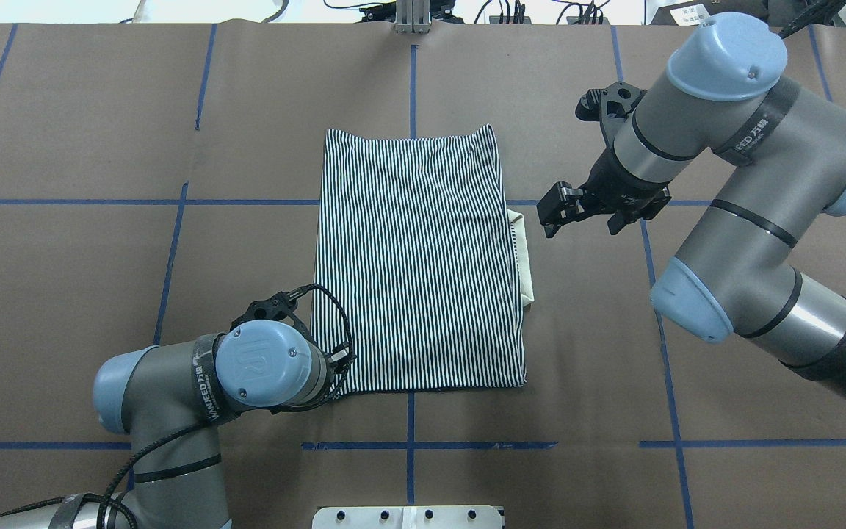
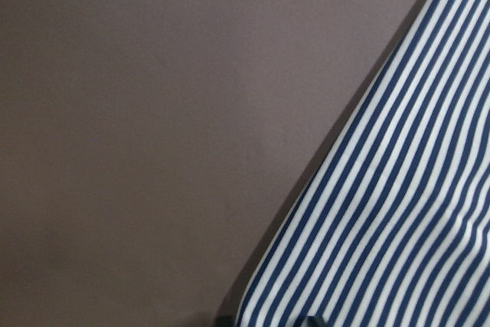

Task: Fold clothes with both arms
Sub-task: 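Move the left gripper to the shirt's near corner while the right gripper hovers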

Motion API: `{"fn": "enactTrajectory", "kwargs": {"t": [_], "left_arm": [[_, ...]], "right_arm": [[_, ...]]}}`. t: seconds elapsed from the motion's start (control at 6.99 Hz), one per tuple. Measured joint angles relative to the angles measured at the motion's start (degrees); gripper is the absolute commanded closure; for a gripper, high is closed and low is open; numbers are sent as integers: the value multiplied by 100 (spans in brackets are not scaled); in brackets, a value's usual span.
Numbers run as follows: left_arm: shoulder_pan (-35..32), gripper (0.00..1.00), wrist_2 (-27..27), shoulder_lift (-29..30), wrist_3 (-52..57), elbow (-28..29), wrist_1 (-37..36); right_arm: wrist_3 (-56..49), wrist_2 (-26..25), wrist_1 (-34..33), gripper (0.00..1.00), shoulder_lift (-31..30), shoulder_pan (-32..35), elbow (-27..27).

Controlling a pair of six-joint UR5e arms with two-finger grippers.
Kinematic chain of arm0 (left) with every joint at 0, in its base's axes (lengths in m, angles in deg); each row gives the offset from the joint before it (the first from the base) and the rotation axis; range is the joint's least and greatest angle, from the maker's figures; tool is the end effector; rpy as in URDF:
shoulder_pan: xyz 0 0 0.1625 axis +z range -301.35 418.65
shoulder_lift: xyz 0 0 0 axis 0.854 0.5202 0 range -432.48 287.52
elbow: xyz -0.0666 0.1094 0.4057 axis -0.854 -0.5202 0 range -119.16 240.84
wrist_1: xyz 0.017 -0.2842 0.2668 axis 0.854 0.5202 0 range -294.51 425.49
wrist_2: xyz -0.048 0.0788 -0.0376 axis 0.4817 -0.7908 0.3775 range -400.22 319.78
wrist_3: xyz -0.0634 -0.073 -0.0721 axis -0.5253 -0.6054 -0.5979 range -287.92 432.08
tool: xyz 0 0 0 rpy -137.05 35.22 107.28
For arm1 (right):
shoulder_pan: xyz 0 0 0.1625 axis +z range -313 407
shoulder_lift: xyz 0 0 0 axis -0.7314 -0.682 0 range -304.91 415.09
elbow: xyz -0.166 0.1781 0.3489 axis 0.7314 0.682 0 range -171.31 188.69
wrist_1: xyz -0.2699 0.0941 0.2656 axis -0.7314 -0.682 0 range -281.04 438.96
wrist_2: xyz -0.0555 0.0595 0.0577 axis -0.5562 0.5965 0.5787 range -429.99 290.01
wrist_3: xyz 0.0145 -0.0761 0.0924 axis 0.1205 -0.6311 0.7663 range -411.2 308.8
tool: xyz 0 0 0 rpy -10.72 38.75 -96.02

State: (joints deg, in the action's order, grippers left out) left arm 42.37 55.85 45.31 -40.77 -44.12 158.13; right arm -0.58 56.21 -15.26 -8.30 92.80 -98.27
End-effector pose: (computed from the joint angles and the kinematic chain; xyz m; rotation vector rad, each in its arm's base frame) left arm 0.5642 -0.2904 0.3033 -0.1480 0.7970 -0.6041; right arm -0.3705 -0.4699 0.3021 0.0026 -0.8974 -0.1124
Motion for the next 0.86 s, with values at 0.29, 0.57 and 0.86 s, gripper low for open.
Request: {"fn": "enactTrajectory", "kwargs": {"t": [0.29, 0.57, 0.86], "left_arm": [[32, 100, -6, -10, 21, -20, -1], [25, 100, -11, -35, 121, -67, -10], [-60, 100, 9, -38, 930, -210, -58]], "right_arm": [[0, -14, 0, 0, -5, 0, -1], [62, -46, 0, 0, 2, -9, -15], [612, -121, 2, 0, 29, -148, -73]]}}
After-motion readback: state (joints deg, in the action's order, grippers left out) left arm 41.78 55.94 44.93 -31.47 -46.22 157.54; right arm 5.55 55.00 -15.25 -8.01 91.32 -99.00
